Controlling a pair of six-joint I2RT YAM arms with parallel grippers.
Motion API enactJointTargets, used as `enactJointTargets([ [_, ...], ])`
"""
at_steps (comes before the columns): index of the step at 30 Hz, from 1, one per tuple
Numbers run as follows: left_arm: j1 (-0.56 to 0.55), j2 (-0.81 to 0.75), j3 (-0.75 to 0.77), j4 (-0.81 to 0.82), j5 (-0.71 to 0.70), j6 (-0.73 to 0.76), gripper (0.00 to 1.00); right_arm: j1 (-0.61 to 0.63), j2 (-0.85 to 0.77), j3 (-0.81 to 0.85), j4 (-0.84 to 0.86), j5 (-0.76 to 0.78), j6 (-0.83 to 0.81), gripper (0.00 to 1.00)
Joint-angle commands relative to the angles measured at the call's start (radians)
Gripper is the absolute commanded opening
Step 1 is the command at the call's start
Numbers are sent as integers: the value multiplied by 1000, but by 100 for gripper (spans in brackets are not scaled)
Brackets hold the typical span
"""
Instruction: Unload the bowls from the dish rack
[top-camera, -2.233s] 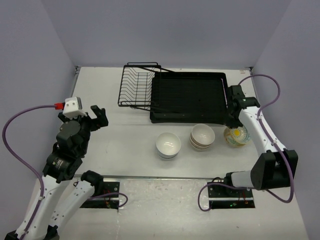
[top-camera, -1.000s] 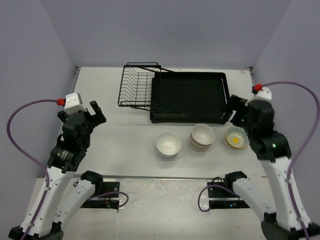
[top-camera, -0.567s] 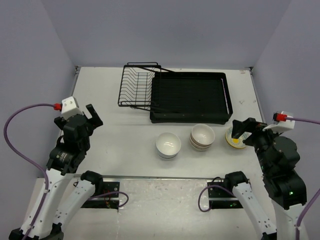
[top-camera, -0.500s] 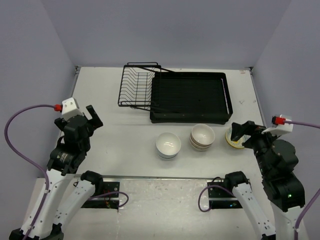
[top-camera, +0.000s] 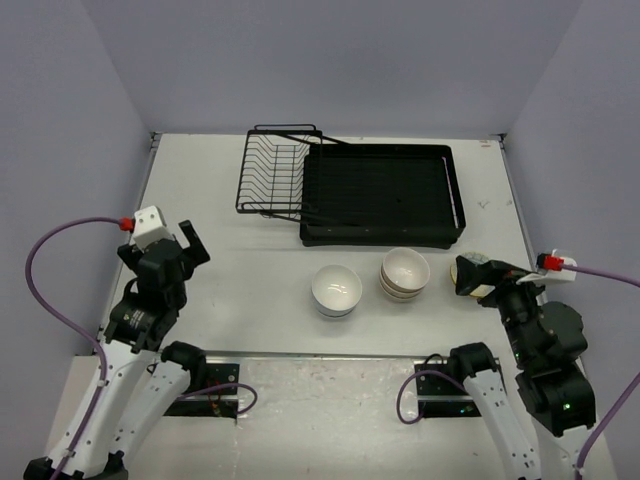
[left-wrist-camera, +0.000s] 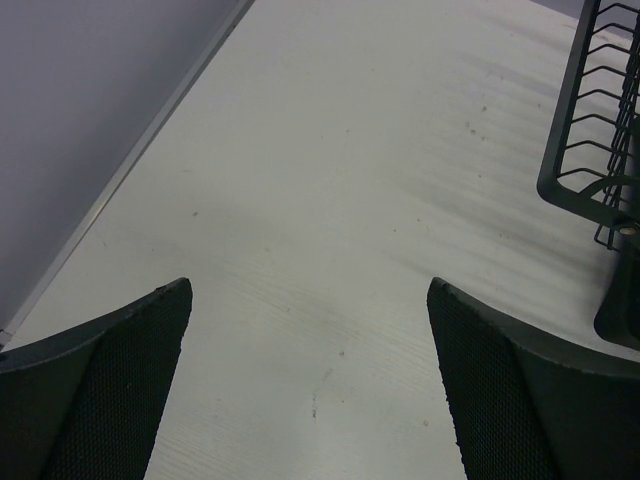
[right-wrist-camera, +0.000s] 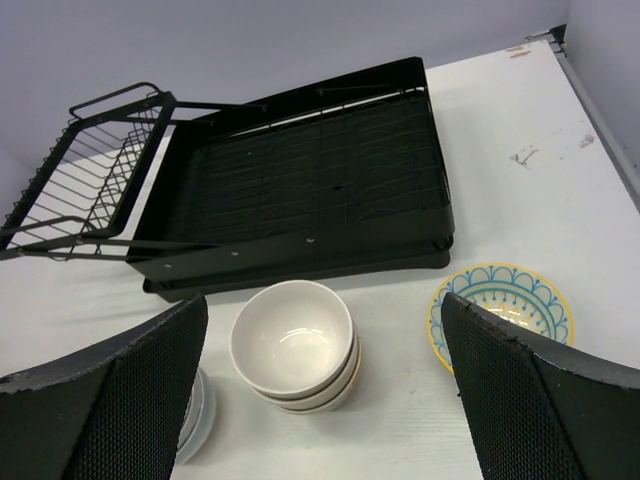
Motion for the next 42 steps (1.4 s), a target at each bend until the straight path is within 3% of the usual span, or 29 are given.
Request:
enactJointTargets([
  [1, 16, -28, -16, 84, 4, 23, 100, 3, -33, -14, 48, 70, -34, 99],
  [9, 16, -72, -41, 112, 37, 52, 100, 4, -66, 34, -38, 152, -90, 99],
  [20, 16, -138, -41, 104, 38, 66, 100, 4, -145, 70, -84, 153, -109, 99],
  [27, 16, -189, -22, 67, -19, 41, 100, 4, -140, 130, -139, 195, -118, 99],
  [42, 10, -328, -22, 78, 99, 101, 100, 21, -191, 149, -163, 103, -156, 99],
])
